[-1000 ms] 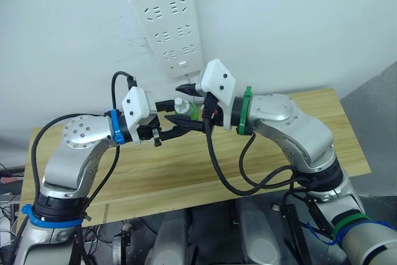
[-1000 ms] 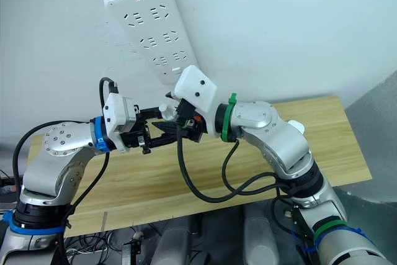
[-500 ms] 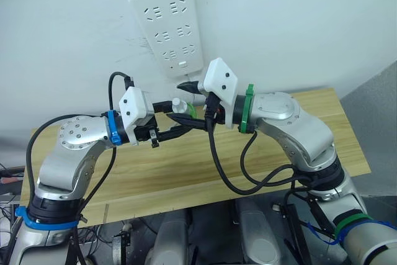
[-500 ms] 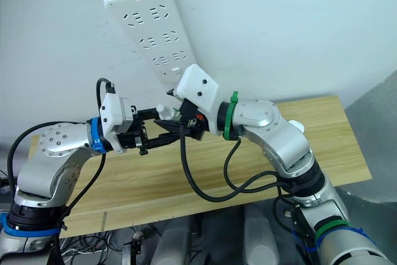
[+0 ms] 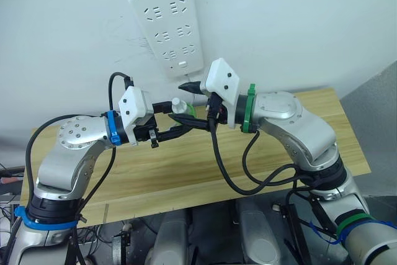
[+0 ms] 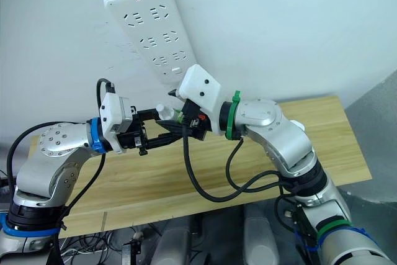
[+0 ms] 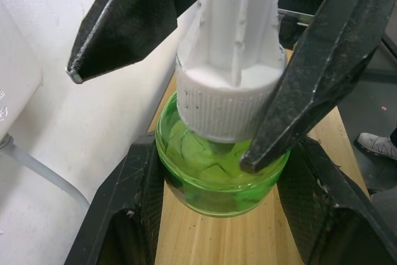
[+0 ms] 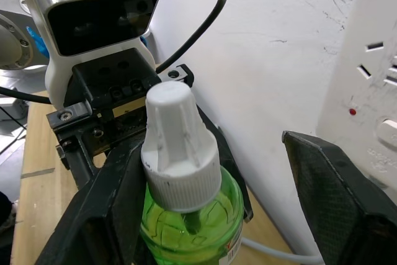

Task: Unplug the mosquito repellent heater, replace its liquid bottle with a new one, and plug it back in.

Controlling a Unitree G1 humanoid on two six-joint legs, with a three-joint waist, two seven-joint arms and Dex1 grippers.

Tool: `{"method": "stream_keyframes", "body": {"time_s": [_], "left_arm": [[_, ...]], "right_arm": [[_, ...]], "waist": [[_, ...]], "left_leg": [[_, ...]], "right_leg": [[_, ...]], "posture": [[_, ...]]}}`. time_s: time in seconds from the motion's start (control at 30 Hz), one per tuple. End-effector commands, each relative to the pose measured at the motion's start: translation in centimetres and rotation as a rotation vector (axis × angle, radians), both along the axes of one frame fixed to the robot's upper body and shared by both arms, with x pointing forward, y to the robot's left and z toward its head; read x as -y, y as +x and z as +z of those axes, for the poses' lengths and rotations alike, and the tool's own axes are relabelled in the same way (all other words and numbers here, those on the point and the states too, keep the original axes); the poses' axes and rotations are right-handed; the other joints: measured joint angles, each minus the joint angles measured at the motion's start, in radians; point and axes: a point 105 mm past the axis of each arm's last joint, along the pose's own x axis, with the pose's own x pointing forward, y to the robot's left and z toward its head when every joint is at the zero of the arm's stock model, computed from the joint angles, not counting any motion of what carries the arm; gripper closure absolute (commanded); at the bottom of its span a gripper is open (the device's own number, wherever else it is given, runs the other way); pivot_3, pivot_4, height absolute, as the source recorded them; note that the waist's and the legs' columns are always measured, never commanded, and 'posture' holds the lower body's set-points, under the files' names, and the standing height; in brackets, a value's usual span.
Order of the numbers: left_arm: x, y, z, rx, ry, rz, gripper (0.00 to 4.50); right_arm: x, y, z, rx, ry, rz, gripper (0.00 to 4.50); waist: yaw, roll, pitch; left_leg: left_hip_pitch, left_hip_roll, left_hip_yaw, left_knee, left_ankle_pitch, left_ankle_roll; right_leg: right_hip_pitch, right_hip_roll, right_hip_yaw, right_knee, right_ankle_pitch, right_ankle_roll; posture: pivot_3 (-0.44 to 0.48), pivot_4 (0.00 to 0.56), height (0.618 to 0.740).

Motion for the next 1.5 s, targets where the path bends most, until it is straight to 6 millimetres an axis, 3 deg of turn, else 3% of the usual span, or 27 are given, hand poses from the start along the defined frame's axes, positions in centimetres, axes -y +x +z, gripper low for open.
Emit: {"method": "stream_keyframes", "body": {"time_s": [0.03, 0.07, 0.27, 0.33, 0.57, 0.83, 1.5], "left_arm": [[0.1, -0.6, 1.3, 0.055, -0.004, -0.021, 2.28], [0.1, -0.6, 1.3, 0.056, -0.004, -0.021, 2.28], [0.0, -0.5, 1.3, 0.057, -0.002, -0.019, 2.28], [0.0, -0.5, 1.3, 0.056, 0.0, -0.02, 2.28], [-0.1, -0.6, 1.3, 0.045, 0.003, -0.028, 2.28], [0.0, -1.5, 1.8, -0.005, -0.009, -0.13, 2.28], [0.6, -3.1, 1.9, -0.1, 0.039, -0.318, 2.28]], "right_arm": [[-0.1, -1.5, 0.7, 0.011, 0.021, 0.044, 1.03], [-0.1, -1.6, 0.5, 0.006, 0.018, 0.045, 1.03], [-0.1, -1.8, 0.4, -0.01, 0.012, 0.046, 3.01], [-0.1, -1.8, 0.5, -0.009, 0.013, 0.047, 3.4], [-0.2, -2.4, 0.5, -0.005, 0.007, 0.09, 3.4], [0.1, -4.9, -0.2, 0.017, -0.034, 0.326, 3.4], [0.7, -7.0, -1.0, 0.092, -0.121, 0.716, 3.4]], "waist": [[0.0, 0.0, 0.0], [0.0, 0.0, 0.0], [0.0, 0.0, 0.0], [0.0, 0.0, 0.0], [0.0, 0.0, 0.0], [0.0, 0.0, 0.0], [0.002, 0.0, 0.0]], "left_leg": [[0.0, 0.0, 0.0, 0.0, 0.0, 0.0], [0.0, 0.0, 0.0, 0.0, 0.0, 0.0], [0.0, 0.0, 0.0, 0.0, 0.0, 0.0], [0.0, 0.0, 0.0, 0.0, 0.0, 0.0], [0.0, 0.0, 0.0, 0.0, 0.0, 0.0], [0.0, 0.0, 0.0, 0.001, 0.0, 0.0], [0.0, 0.0, 0.0, 0.001, 0.0, 0.0]], "right_leg": [[0.0, 0.0, 0.0, 0.0, 0.0, 0.0], [0.0, 0.0, 0.0, 0.0, 0.0, 0.0], [0.0, 0.0, 0.0, 0.0, 0.0, 0.0], [0.0, 0.0, 0.0, 0.0, 0.0, 0.0], [0.0, 0.0, 0.0, 0.001, 0.0, 0.0], [0.0, 0.0, 0.0, 0.001, 0.0, 0.0], [0.0, 0.0, 0.0, 0.001, 0.0, 0.0]], "posture": [[-0.141, 0.343, 0.734], [-0.14, 0.344, 0.734], [-0.139, 0.345, 0.734], [-0.14, 0.348, 0.734], [-0.136, 0.351, 0.734], [-0.133, 0.361, 0.734], [-0.107, 0.39, 0.734]]}}
